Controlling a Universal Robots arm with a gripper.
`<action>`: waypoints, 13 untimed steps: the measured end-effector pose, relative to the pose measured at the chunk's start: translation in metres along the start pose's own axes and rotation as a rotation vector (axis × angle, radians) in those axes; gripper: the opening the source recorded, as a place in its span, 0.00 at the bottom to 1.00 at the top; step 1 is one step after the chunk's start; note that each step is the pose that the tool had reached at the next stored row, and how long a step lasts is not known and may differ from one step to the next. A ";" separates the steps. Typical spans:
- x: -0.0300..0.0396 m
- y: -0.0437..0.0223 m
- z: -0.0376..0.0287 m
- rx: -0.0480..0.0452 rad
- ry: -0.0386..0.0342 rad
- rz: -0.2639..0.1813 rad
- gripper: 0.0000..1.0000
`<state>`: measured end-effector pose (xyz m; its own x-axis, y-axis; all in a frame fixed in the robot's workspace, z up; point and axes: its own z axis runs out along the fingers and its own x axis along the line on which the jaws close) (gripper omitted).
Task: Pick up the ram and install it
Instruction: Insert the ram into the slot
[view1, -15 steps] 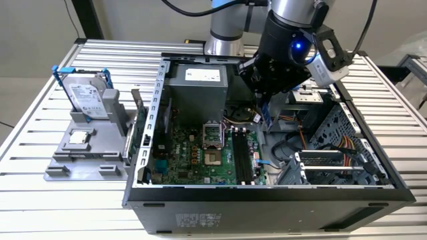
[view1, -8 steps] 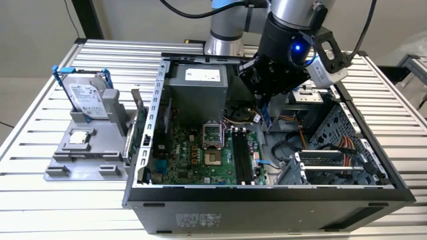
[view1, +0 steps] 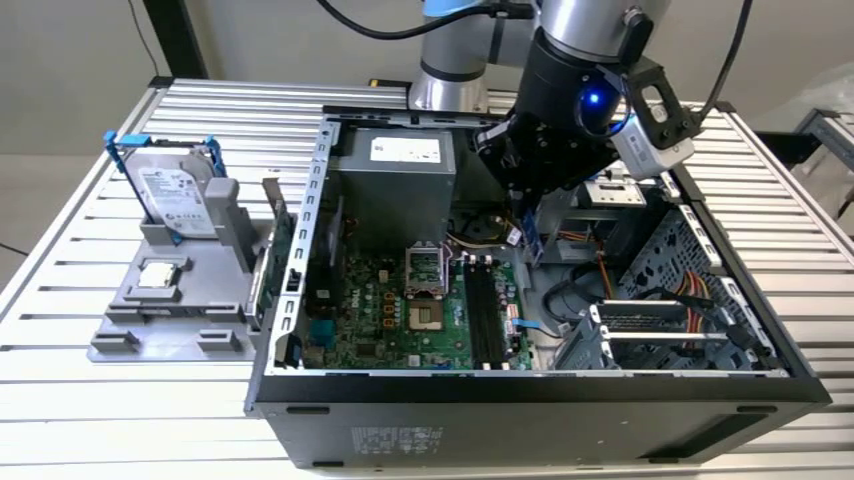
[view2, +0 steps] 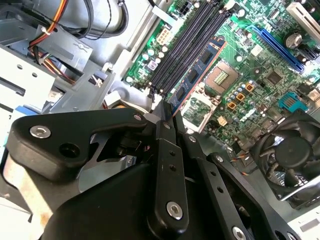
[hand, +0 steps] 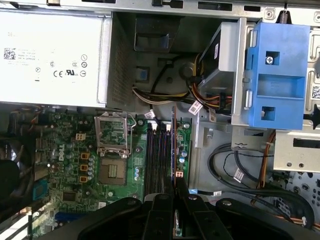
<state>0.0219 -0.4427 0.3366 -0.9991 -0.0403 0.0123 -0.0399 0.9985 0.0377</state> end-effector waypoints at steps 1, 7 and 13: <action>0.0000 0.0000 0.0002 0.0000 0.0000 0.000 0.00; 0.0000 -0.0001 0.0013 0.0000 0.0000 0.000 0.00; 0.0000 -0.0001 0.0027 0.0000 0.0000 0.000 0.00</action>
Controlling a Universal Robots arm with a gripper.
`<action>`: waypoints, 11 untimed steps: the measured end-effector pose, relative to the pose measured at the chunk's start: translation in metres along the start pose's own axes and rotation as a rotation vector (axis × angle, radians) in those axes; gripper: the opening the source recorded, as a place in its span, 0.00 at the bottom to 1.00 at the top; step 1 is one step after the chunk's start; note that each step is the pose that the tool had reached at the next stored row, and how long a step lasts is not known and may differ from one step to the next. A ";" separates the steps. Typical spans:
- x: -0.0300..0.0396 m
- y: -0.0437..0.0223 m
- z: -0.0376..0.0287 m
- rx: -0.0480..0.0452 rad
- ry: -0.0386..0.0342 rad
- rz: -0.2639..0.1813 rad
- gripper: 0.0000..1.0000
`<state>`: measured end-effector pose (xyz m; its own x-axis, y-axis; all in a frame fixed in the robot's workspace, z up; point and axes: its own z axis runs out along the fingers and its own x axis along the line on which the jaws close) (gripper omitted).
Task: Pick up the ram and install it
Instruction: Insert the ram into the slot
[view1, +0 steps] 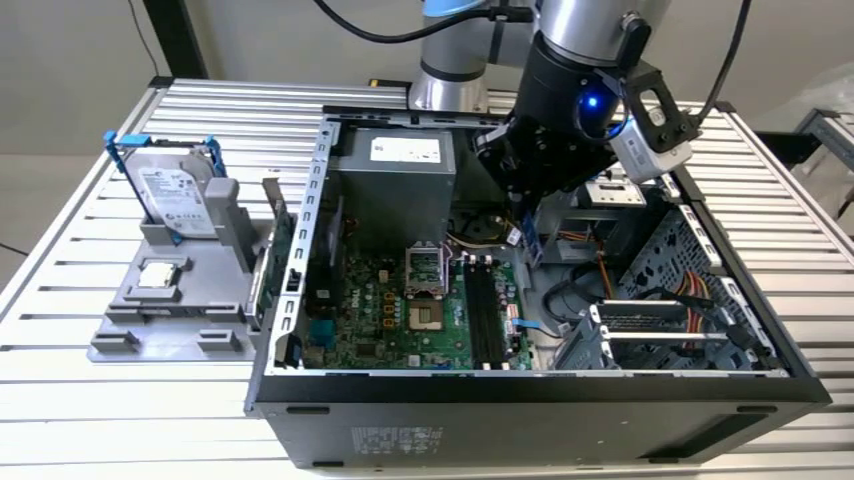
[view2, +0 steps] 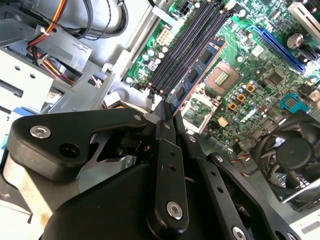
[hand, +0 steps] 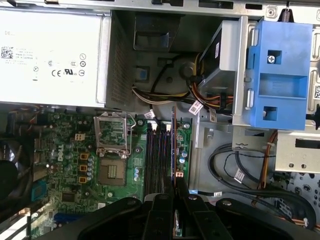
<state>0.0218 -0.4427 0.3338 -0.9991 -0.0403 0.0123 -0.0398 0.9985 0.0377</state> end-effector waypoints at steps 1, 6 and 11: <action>0.0000 0.0000 0.0002 0.0000 0.0000 0.000 0.00; 0.0000 -0.0001 0.0016 0.0000 0.0000 0.000 0.00; 0.0000 -0.0001 0.0031 0.0000 0.0000 0.000 0.00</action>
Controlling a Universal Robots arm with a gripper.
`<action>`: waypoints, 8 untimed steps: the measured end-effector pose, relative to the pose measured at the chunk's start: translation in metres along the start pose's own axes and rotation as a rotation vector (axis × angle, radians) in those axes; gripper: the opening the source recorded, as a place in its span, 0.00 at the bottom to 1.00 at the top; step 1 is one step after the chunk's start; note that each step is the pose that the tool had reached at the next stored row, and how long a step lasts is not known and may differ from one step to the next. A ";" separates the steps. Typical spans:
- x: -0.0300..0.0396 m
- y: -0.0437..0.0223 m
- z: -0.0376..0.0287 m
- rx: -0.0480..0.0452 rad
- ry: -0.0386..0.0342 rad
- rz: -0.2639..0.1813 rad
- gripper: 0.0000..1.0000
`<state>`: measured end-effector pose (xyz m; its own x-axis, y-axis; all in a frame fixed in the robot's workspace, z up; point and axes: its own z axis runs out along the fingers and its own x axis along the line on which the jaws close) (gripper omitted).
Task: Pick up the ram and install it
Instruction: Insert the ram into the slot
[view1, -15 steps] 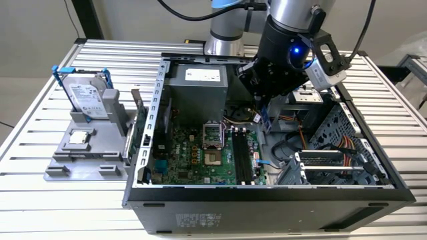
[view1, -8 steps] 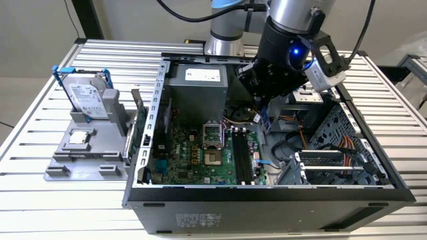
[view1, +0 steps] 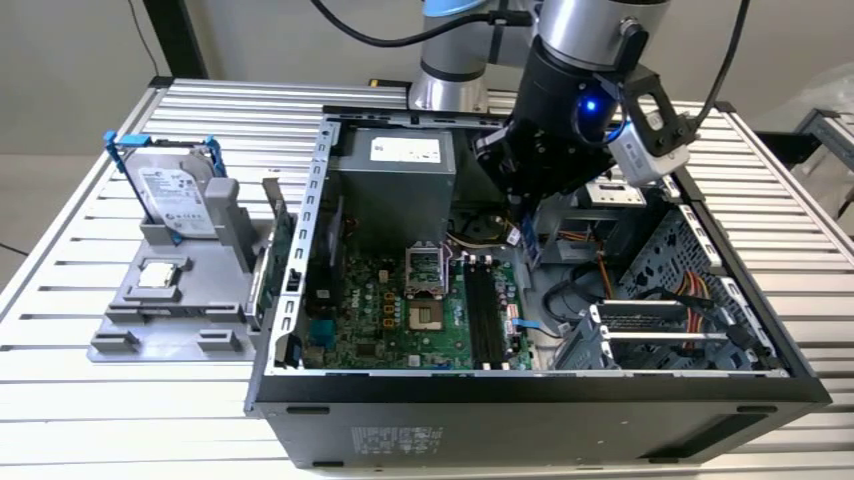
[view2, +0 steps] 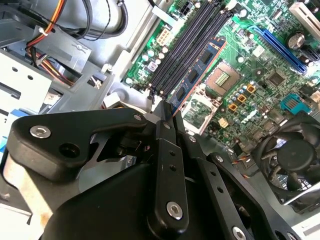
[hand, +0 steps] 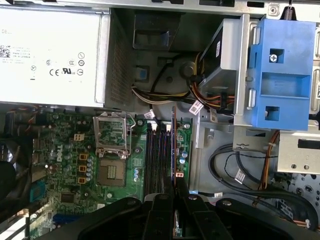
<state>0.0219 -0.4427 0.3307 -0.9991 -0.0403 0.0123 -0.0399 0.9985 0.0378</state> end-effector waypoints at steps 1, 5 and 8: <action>0.0000 0.0000 0.0003 0.0000 0.0000 0.000 0.00; 0.0000 -0.0001 0.0014 0.0000 0.0000 0.000 0.00; 0.0000 -0.0001 0.0021 0.0000 0.0000 0.000 0.00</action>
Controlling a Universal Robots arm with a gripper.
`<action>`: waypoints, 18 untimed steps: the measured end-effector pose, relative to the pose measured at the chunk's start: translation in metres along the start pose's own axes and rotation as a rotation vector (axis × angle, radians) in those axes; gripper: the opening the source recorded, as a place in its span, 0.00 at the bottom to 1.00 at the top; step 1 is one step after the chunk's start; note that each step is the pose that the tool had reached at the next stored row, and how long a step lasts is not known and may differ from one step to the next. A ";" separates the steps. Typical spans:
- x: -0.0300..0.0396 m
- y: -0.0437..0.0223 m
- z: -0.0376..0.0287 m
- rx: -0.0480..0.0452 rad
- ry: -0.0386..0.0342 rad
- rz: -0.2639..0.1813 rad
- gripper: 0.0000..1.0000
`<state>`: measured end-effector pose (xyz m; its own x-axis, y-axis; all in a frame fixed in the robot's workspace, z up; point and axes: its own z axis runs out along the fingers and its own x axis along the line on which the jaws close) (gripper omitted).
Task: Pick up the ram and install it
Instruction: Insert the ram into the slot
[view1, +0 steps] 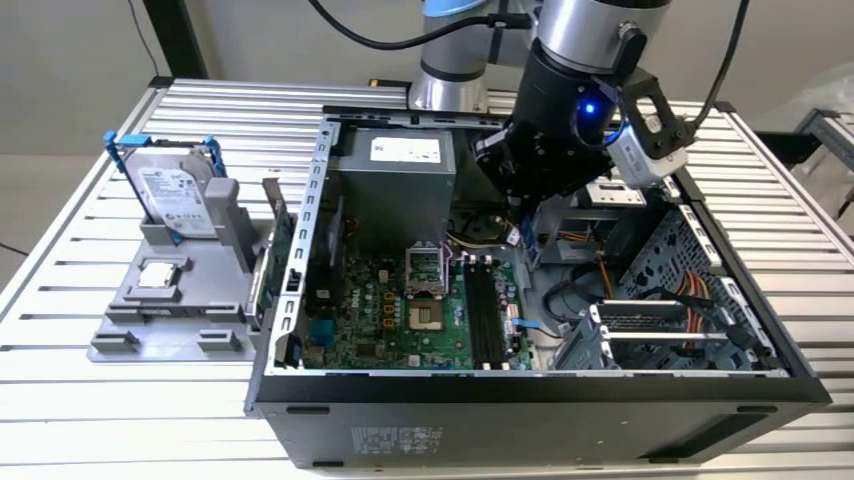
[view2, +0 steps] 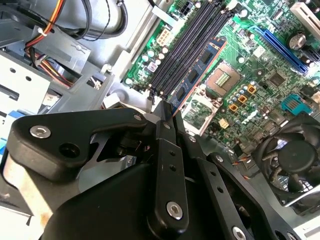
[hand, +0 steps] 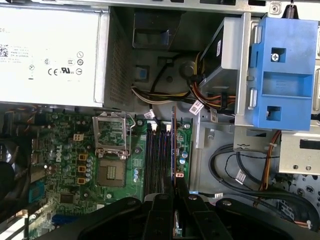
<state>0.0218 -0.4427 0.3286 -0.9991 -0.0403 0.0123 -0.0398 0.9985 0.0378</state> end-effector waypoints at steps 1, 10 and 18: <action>0.0000 0.0000 0.0002 0.0000 0.0000 0.000 0.00; 0.0000 -0.0001 0.0026 0.0000 0.0000 0.000 0.00; -0.0001 -0.0002 0.0046 0.0000 0.0000 0.000 0.00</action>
<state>0.0219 -0.4427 0.3240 -0.9991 -0.0403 0.0123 -0.0398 0.9985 0.0377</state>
